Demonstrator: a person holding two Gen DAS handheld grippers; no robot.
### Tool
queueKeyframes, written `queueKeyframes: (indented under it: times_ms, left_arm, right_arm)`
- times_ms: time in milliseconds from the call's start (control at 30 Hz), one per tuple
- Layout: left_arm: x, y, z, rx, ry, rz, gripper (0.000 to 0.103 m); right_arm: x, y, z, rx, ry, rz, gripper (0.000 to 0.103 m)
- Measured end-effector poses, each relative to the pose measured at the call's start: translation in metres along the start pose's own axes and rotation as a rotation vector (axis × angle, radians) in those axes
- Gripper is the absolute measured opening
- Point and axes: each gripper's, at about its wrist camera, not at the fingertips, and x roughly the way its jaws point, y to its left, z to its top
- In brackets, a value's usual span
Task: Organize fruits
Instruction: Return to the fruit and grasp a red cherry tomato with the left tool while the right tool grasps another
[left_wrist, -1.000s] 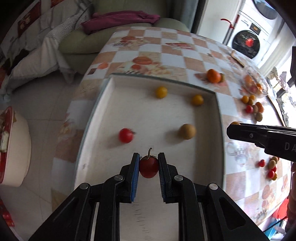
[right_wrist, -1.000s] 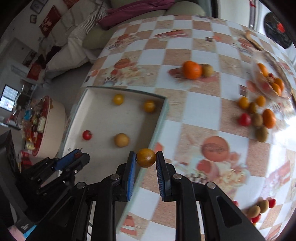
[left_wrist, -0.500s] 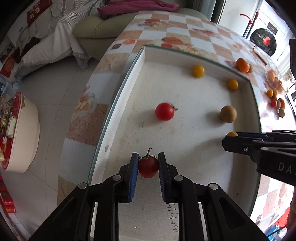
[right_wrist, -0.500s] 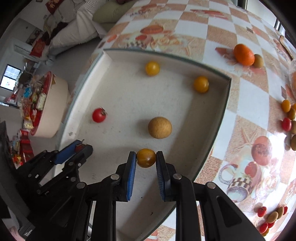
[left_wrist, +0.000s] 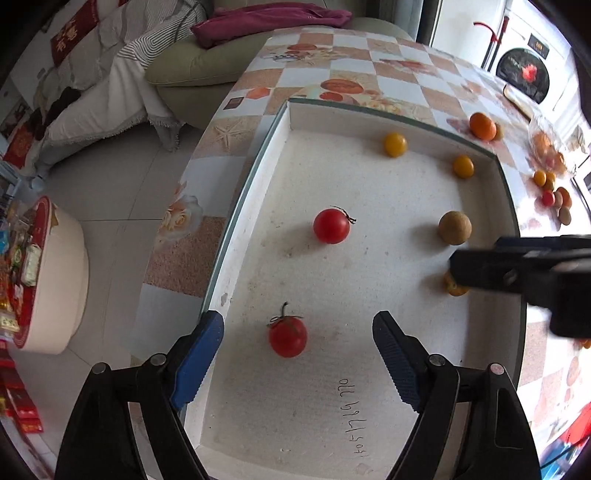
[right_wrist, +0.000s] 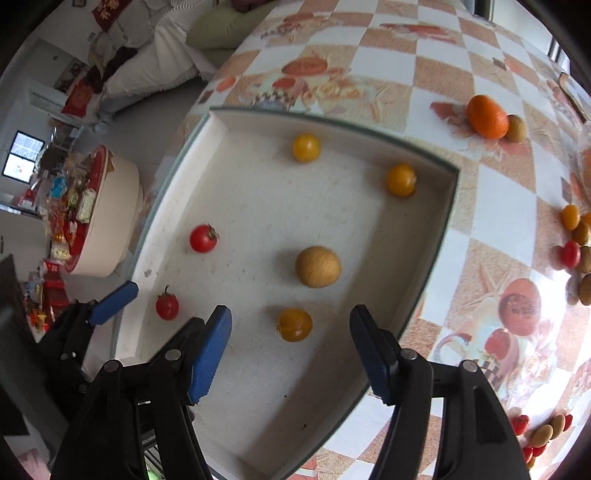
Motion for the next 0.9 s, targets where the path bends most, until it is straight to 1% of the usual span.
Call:
queueKeyframes:
  times_ms: [33, 167, 267, 400, 567, 667, 733, 900]
  left_arm:
    - [-0.001, -0.002, 0.001, 0.003, 0.001, 0.002, 0.084]
    - [-0.011, -0.013, 0.007, 0.021, -0.014, -0.003, 0.084]
    - [-0.020, -0.028, 0.014, 0.062, -0.035, -0.009, 0.084]
    - [-0.037, -0.054, 0.023, 0.122, -0.073, -0.033, 0.084]
    - [-0.058, -0.103, 0.031, 0.214, -0.114, -0.096, 0.084]
    - [-0.067, -0.136, 0.030, 0.276, -0.123, -0.142, 0.084]
    - [-0.067, -0.161, 0.026, 0.320, -0.113, -0.174, 0.084]
    - [-0.059, -0.213, 0.009, 0.407, -0.072, -0.216, 0.084]
  right_arm:
    - [-0.004, -0.002, 0.000, 0.008, -0.009, 0.004, 0.077]
    - [-0.024, -0.016, -0.002, 0.046, -0.059, 0.018, 0.080]
    - [-0.040, -0.032, -0.007, 0.082, -0.091, -0.009, 0.080]
    - [-0.065, -0.067, -0.022, 0.151, -0.132, -0.044, 0.080]
    - [-0.095, -0.128, -0.056, 0.270, -0.153, -0.121, 0.080]
    - [-0.113, -0.164, -0.082, 0.342, -0.164, -0.177, 0.080]
    - [-0.121, -0.183, -0.100, 0.383, -0.167, -0.212, 0.080]
    - [-0.137, -0.231, -0.145, 0.458, -0.147, -0.288, 0.080]
